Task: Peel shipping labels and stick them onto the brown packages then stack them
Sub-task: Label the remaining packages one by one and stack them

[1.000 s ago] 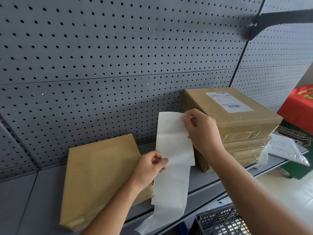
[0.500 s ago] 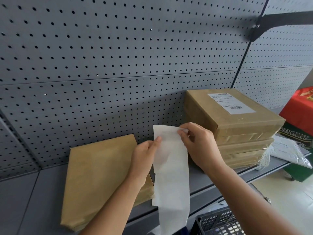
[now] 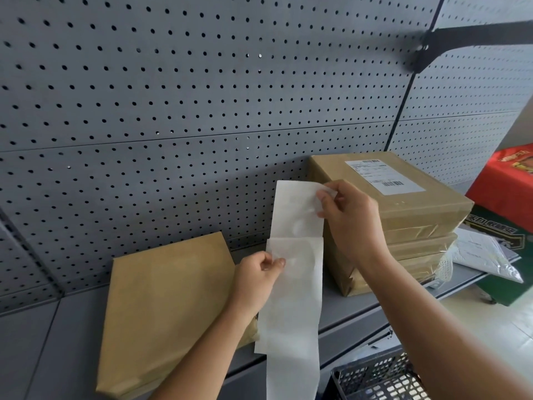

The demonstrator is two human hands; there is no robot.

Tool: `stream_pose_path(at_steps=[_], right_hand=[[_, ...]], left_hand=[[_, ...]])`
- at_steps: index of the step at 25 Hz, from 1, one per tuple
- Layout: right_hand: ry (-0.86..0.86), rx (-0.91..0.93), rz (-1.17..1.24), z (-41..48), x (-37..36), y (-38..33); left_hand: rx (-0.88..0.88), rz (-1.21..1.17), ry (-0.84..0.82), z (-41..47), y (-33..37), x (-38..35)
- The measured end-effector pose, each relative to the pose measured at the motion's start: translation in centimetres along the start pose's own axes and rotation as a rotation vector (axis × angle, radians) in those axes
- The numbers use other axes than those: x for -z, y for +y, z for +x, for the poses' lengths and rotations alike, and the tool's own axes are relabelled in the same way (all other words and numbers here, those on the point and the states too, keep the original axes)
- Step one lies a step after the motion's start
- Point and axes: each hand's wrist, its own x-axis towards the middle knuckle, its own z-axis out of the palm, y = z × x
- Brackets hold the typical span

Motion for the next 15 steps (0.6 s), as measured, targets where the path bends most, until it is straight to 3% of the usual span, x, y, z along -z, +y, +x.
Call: stream_pose_path(at_steps=[10, 15], right_hand=[[0.063, 0.069, 0.002, 2.4, 1.4, -2.0], [-0.04, 0.132, 0.023, 1.4, 1.0, -1.8]], left_hand=[[0.118, 0.247, -0.026, -0.2, -0.9, -0.7], [0.059, 0.335, -0.01, -0.6, 1.0, 0.6]])
